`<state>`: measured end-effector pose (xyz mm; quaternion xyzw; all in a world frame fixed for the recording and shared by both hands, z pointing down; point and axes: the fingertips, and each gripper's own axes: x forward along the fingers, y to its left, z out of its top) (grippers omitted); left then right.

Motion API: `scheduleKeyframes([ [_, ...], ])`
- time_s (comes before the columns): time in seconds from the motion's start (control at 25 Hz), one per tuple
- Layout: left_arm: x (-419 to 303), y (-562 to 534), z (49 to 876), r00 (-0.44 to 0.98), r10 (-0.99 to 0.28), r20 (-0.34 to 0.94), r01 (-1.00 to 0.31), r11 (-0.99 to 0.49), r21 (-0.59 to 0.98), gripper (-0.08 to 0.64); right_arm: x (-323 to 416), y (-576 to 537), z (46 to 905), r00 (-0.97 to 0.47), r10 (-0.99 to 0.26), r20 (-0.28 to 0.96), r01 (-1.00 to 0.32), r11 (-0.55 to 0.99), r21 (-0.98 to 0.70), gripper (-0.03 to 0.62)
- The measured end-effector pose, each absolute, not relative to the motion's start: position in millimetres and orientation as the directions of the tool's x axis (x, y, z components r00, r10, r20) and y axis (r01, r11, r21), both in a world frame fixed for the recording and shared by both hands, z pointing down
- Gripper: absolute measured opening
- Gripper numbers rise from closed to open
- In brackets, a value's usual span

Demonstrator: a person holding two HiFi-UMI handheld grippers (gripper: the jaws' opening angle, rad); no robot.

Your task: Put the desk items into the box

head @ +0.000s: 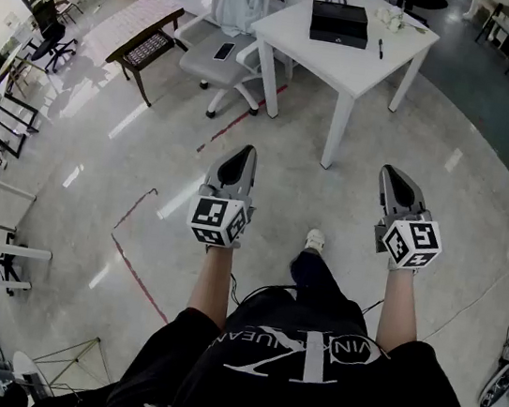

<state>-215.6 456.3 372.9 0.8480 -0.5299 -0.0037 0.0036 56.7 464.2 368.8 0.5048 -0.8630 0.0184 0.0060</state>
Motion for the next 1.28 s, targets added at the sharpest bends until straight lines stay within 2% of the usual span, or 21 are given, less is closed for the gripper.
scheduleKeyframes([
  [1.28, -199, 247, 376, 0.386, -0.922, 0.027, -0.921, -0.384, 0.066, 0.011, 76, 249, 384, -0.545, -0.836, 0.07, -0.838, 0.541, -0.067, 0.014],
])
